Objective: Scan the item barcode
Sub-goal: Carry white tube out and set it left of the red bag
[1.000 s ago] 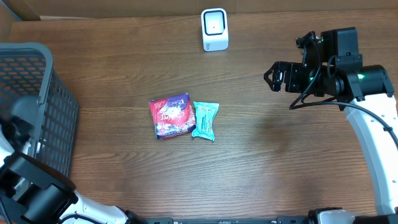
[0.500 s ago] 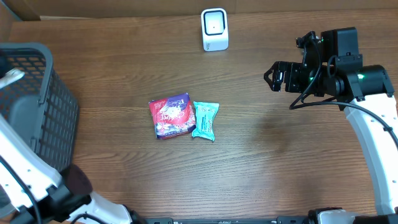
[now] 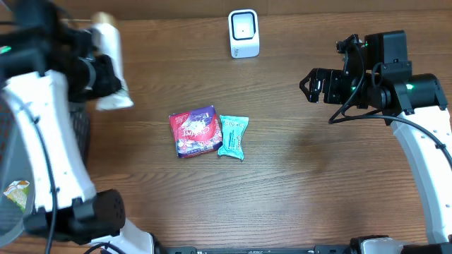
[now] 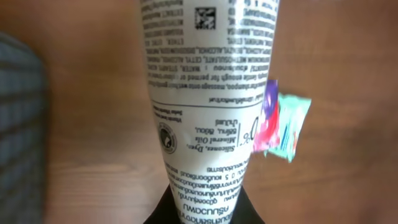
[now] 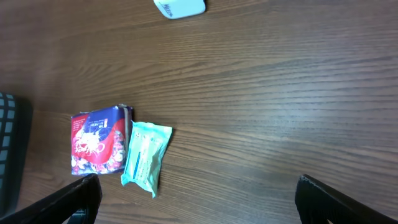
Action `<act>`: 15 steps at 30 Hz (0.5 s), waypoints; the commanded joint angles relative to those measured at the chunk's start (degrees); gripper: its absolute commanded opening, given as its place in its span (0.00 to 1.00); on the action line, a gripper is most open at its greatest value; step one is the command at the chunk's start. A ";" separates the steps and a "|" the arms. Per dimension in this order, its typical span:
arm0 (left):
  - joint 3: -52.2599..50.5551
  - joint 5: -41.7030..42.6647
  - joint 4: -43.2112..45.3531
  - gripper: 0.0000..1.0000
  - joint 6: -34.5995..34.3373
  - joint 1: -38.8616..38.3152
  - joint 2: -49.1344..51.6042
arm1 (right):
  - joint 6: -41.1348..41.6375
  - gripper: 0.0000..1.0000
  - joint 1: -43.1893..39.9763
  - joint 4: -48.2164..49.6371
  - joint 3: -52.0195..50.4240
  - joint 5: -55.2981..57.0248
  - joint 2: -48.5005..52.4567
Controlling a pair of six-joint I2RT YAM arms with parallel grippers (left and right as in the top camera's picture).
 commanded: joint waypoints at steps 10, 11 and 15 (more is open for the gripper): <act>-38.49 -9.53 23.30 0.04 -13.97 -11.93 0.04 | 0.00 1.00 -0.33 0.90 1.57 -0.33 -0.13; -41.40 -9.51 25.88 0.04 -14.21 -12.59 0.04 | 0.02 1.00 -0.33 0.90 1.57 -0.33 -0.13; -49.24 -10.67 33.46 0.04 -16.06 -14.84 0.04 | 0.02 1.00 -0.33 0.98 1.57 -0.33 -0.13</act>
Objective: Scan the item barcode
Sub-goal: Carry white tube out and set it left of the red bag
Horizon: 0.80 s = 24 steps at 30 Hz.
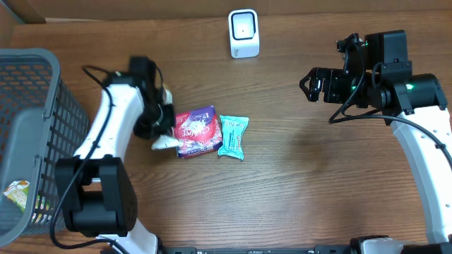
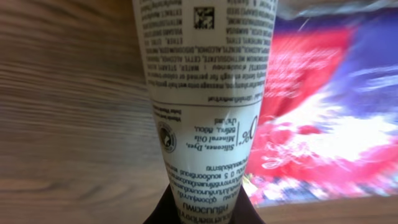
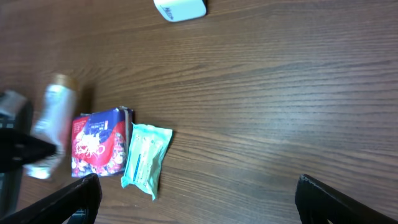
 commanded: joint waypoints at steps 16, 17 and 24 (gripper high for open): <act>-11.91 -4.44 17.53 0.40 2.19 -12.31 -0.85 | -0.02 1.00 -0.33 0.37 1.57 -0.33 -0.15; -10.32 -4.02 16.68 0.44 3.15 -12.87 -0.96 | -0.02 1.00 -0.31 0.37 1.57 -0.33 -0.15; 6.91 -6.23 5.03 0.56 3.43 -12.87 -1.07 | -0.02 1.00 -0.33 0.28 1.57 -0.35 -0.15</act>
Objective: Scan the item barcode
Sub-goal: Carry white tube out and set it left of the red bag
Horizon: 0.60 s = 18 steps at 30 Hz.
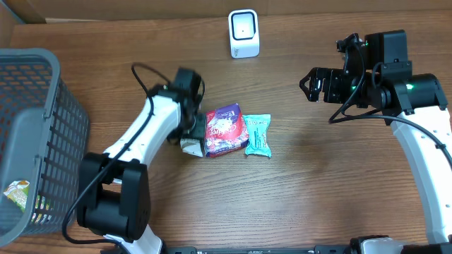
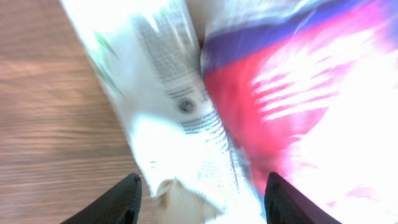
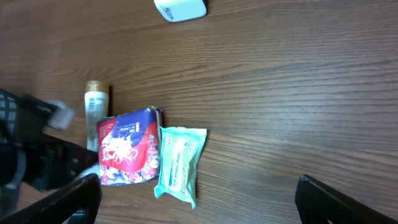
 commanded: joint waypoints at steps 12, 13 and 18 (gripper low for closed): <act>55.84 -8.02 -32.74 0.59 -4.11 14.14 -2.10 | -0.02 1.00 -0.31 0.28 1.57 -0.31 -0.15; 57.79 -8.46 -34.38 0.59 -5.11 16.31 -2.45 | -0.02 1.00 -0.31 0.28 1.57 -0.31 -0.15; 59.63 -8.52 -39.95 0.61 -10.36 30.29 -4.79 | -0.04 1.00 -0.33 0.28 1.57 -0.28 -0.15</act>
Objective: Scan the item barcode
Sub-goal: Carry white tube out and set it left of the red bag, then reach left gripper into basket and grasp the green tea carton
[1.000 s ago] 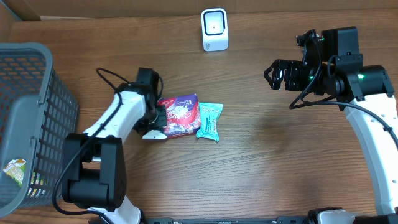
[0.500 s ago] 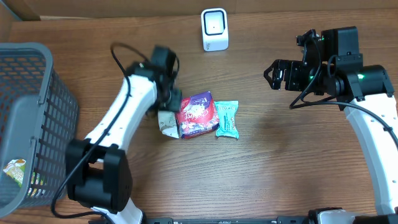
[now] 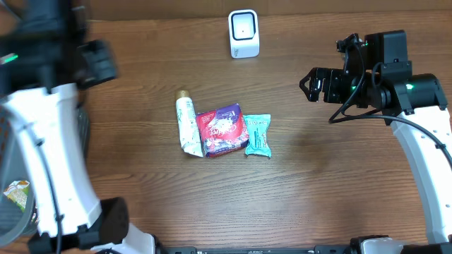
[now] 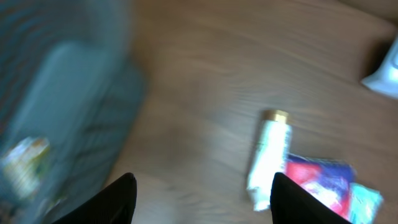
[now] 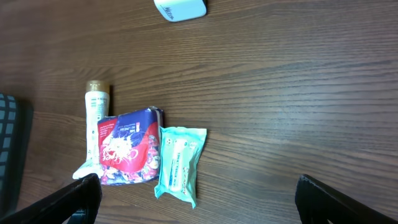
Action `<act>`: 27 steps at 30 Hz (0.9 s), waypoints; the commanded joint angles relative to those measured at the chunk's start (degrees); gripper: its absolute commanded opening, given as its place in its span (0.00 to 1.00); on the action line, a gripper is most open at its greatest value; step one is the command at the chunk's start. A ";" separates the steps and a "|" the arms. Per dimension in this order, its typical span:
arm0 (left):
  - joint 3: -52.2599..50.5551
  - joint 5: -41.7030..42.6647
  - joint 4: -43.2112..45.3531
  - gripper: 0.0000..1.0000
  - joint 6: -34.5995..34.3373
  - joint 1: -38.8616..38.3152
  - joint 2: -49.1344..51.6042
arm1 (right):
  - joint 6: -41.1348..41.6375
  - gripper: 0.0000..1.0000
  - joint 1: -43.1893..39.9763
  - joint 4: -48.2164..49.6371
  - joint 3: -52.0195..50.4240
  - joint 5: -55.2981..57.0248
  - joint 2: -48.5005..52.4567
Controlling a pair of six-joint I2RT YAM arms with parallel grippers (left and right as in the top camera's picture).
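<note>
A white tube (image 3: 187, 127) with a gold cap lies flat on the wooden table, touching the left edge of a red and purple packet (image 3: 224, 130). A teal packet (image 3: 258, 135) lies against that packet's right side. The white scanner (image 3: 244, 33) stands at the far edge. My left gripper (image 4: 202, 208) is open and empty, high above the table's left side, its view blurred; the tube (image 4: 267, 158) shows well below it. My right gripper (image 5: 199, 205) hangs open at the right, empty, with the tube (image 5: 94, 121) and both packets to its far left.
A grey wire basket (image 4: 56, 137) stands at the table's left edge with a small wrapped item (image 3: 18, 194) inside. The left arm (image 3: 42, 134) covers much of it in the overhead view. Bare wood (image 3: 332, 162) lies between the packets and the right arm.
My left gripper, which was open low over the tube beside the red packet, is now high up at the left. The tube stays lying on the table. The right arm has not moved.
My left gripper first held the tube high at the left. Then it held it down against the red packet's left side. Later the gripper was open, the tube lay on the table, and both packets sat further right. Now the arm is raised away.
</note>
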 commanded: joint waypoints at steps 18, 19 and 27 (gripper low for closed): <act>-32.06 5.14 11.06 0.62 -5.38 46.62 -10.34 | -0.04 1.00 -0.33 0.13 1.57 -0.31 -0.13; -34.34 5.16 12.79 0.62 -5.38 47.56 -10.32 | -0.07 1.00 -0.33 0.13 1.57 -0.31 -0.13; -54.51 3.82 30.29 0.75 -5.40 49.53 -10.27 | -0.28 1.00 -0.33 0.59 1.57 -0.26 -0.13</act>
